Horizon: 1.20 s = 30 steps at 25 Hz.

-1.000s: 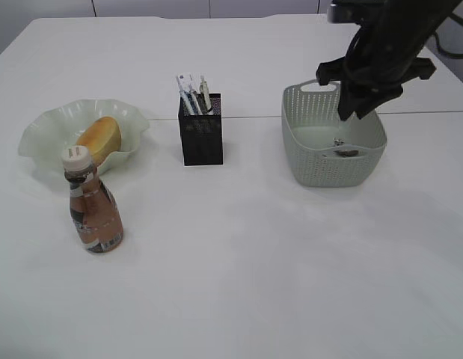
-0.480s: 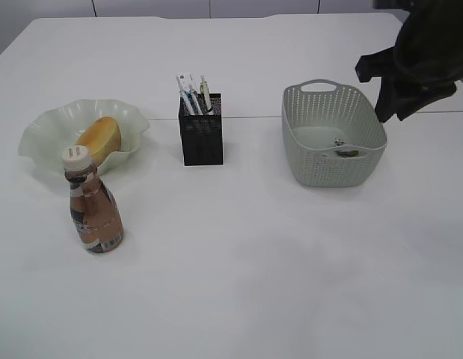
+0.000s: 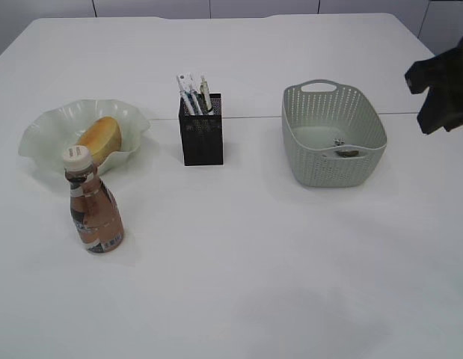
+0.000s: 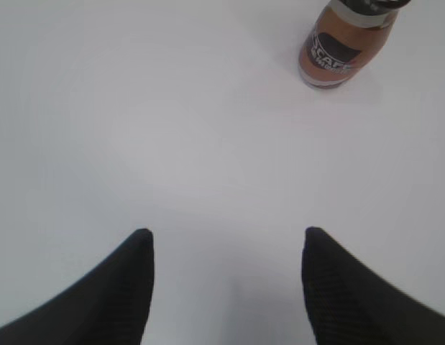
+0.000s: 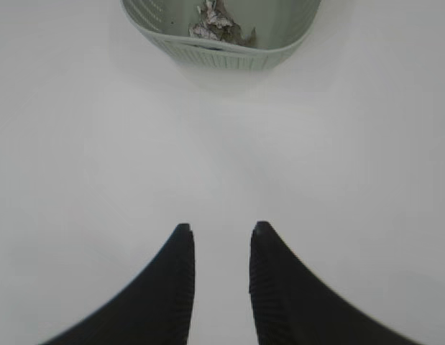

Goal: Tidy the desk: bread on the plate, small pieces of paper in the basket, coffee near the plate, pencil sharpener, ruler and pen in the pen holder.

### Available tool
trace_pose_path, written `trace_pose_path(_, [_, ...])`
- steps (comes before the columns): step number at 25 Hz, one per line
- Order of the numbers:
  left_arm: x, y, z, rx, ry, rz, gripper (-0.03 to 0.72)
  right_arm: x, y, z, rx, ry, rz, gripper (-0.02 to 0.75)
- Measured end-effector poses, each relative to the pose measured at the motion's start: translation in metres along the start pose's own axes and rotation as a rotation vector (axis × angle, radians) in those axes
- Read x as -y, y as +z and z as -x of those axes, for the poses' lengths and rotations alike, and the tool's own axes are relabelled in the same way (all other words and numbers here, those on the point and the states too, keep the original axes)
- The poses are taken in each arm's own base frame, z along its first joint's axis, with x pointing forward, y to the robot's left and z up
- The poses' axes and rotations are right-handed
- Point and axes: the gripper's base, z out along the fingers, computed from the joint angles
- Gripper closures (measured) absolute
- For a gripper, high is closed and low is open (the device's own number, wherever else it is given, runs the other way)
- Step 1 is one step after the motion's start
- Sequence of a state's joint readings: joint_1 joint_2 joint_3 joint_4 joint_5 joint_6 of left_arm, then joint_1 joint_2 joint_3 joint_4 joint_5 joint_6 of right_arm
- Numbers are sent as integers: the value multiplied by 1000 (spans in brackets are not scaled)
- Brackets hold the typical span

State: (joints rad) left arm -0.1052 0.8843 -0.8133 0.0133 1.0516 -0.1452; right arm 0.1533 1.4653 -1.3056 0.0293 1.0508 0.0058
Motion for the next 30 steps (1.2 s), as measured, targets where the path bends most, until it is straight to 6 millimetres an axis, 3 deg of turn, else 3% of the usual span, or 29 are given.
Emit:
trace_pose_path(12, [-7, -38, -29, 78, 2, 22, 231, 1, -56, -58, 126, 47, -6, 539])
trace_pose_path(21, [-15, -81, -73, 250, -4, 13, 234, 1, -101, -116, 278, 114, 11, 539])
trace_pose_path(30, [-23, -110, -117, 457, -12, -1, 235, 3, -118, -180, 407, 115, 3, 535])
